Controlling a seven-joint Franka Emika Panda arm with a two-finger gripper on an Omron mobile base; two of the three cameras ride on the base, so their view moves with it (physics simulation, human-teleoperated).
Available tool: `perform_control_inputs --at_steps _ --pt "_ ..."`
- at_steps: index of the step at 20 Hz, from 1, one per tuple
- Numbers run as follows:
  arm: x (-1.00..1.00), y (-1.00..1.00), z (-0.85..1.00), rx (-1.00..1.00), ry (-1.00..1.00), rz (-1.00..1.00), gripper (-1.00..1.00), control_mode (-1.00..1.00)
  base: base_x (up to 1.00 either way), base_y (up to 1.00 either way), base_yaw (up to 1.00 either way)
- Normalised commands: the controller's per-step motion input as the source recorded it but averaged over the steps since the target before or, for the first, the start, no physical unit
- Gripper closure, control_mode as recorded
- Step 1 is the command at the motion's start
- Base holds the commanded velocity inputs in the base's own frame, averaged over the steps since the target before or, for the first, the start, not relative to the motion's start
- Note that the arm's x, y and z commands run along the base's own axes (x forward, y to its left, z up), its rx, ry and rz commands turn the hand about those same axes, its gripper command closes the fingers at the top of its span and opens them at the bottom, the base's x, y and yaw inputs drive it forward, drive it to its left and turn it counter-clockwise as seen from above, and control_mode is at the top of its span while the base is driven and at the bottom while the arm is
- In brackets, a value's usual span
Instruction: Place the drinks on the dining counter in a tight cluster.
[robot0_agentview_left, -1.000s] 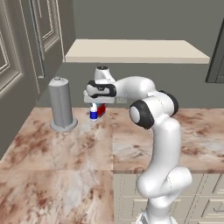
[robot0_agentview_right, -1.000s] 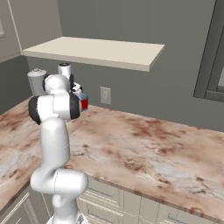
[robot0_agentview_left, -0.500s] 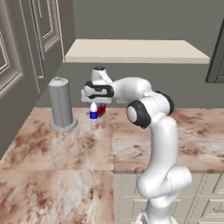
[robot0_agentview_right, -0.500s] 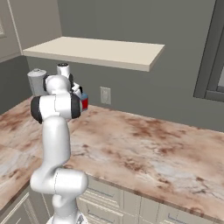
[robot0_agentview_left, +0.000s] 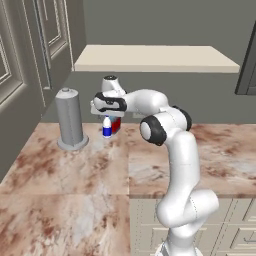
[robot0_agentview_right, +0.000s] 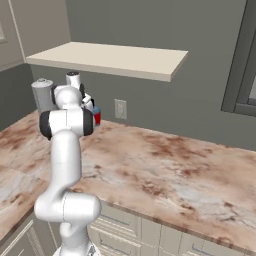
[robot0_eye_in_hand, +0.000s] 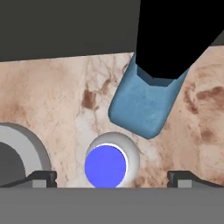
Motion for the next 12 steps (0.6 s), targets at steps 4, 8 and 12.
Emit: perform_control_inputs --at_steps 4,8,12 --pt "0.12 0.00 -0.01 0.00 0.00 -0.02 -1.00 -1.00 0.00 0.00 0.00" --pt "0.00 0.00 -0.21 0.00 0.00 0.00 -1.00 -1.00 0.00 0.00 0.00" --pt "0.00 0.00 -0.21 0.00 0.00 0.00 -1.00 -1.00 0.00 0.00 0.00"
